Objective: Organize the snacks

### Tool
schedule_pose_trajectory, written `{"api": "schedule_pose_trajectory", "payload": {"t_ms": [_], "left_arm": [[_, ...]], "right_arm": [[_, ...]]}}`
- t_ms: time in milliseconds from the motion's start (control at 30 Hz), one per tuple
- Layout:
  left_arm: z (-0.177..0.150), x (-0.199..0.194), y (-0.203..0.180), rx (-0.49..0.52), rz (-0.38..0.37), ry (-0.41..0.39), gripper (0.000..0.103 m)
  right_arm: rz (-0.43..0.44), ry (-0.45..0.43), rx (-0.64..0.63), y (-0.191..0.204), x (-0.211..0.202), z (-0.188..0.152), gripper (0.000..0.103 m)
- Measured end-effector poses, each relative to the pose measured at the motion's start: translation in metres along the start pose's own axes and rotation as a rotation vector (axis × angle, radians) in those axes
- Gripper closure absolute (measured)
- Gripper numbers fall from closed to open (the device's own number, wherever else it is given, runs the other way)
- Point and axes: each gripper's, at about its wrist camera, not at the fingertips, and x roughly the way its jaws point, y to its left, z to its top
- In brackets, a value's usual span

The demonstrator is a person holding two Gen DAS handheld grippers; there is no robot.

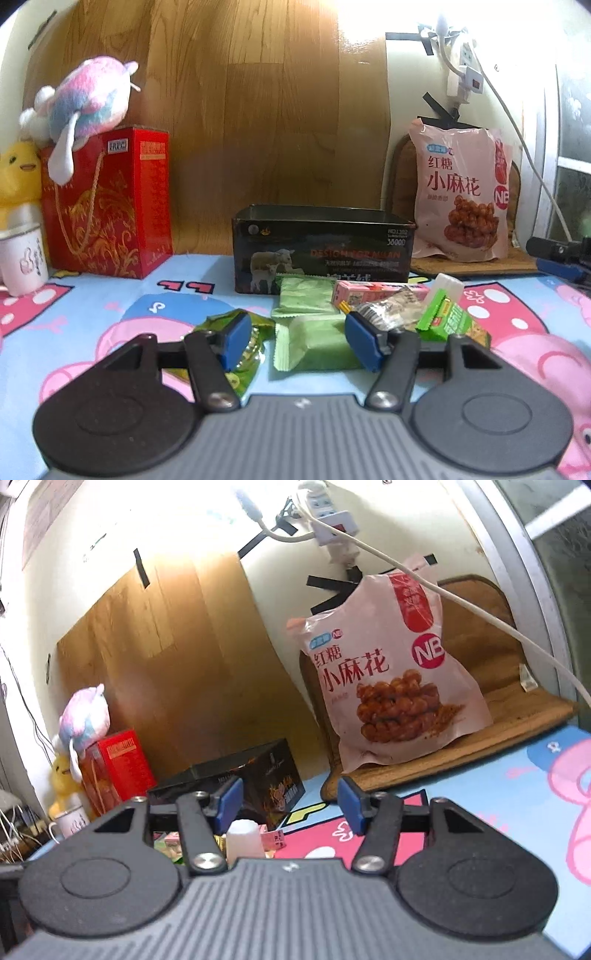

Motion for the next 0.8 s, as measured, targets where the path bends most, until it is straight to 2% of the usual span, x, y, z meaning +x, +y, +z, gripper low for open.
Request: {"api": "schedule_pose_trajectory", "payload": {"t_ms": [167,233,500,800], "left_arm": [[0.0,-0.001,-0.004,0.018,0.048,-0.006,0.045],[0.0,0.001,-0.003,0.01,0.062,0.001,0.045],[0.001,0.006,-0.001,-0.002,0.121,0.03,0.045],[0.0,0.009,0.003,-0.031,0.15,0.047,0.044]], "right_arm": [[0.035,-0.015,-0.045,0.007,-0.004,-0.002,0.041],[0.054,-0.02,-0.066,0.01,-0.004,-0.002,0.031],[0.117,-0.036,-0.134,0.022,-0.013,-0.004,0.014],[0.125,-0.018,-0.119,0.017,-0.009,-0.002,0.008]]}}
